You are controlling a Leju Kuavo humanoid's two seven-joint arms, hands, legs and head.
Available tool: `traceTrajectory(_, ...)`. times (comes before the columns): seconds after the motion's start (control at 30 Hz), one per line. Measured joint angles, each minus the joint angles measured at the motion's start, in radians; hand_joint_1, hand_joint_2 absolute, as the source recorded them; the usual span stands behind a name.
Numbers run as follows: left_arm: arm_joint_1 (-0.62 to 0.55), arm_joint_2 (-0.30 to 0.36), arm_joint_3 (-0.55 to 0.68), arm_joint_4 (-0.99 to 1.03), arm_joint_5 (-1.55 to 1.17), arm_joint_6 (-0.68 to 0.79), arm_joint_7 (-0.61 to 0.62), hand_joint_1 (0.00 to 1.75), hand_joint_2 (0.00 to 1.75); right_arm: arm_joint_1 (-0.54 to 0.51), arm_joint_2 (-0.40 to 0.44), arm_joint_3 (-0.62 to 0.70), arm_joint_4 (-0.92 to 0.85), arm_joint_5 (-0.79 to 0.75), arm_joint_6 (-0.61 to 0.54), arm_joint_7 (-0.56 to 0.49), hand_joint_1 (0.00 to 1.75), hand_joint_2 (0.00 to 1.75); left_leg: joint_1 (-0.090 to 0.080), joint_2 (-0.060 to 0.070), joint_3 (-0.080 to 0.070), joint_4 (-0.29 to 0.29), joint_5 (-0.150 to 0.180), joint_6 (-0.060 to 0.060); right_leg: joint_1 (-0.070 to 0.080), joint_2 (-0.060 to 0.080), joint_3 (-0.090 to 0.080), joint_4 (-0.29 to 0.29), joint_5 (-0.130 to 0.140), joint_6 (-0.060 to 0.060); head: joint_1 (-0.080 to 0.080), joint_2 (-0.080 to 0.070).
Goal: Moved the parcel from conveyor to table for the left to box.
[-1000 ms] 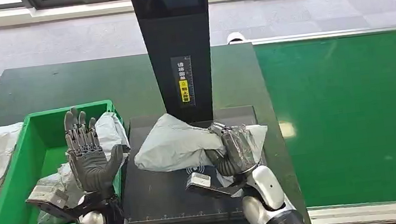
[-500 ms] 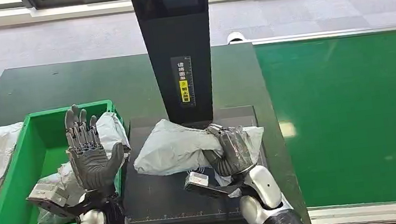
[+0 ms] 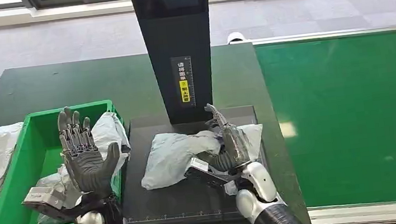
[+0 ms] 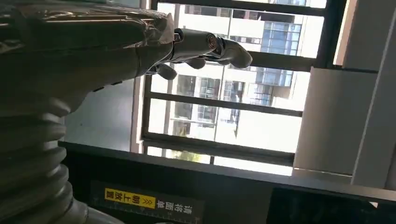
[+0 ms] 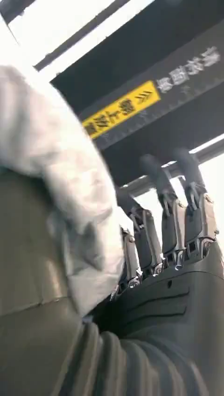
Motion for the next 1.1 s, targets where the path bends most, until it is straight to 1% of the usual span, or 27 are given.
traceTrajectory(0.23,0.011,0.002,0.0,-0.006,-0.005,0.004,0.0,0.0,1.75,-0.004,0.002,0.0,0.023,-0.055,0.073,-0.013,0.0,1.75,0.0,0.0,0.0,0.0,0.0,0.0,0.0,0.0,0.0,0.0,0.0,0.0,0.0,0.0)
traceTrajectory(1.1,0.019,0.002,0.0,-0.011,-0.005,0.004,-0.001,0.0,1.75,-0.005,0.002,0.0,0.035,-0.06,0.08,-0.016,0.0,1.75,0.0,0.0,0.0,0.0,0.0,0.0,0.0,0.0,0.0,0.0,0.0,0.0,0.0,0.0)
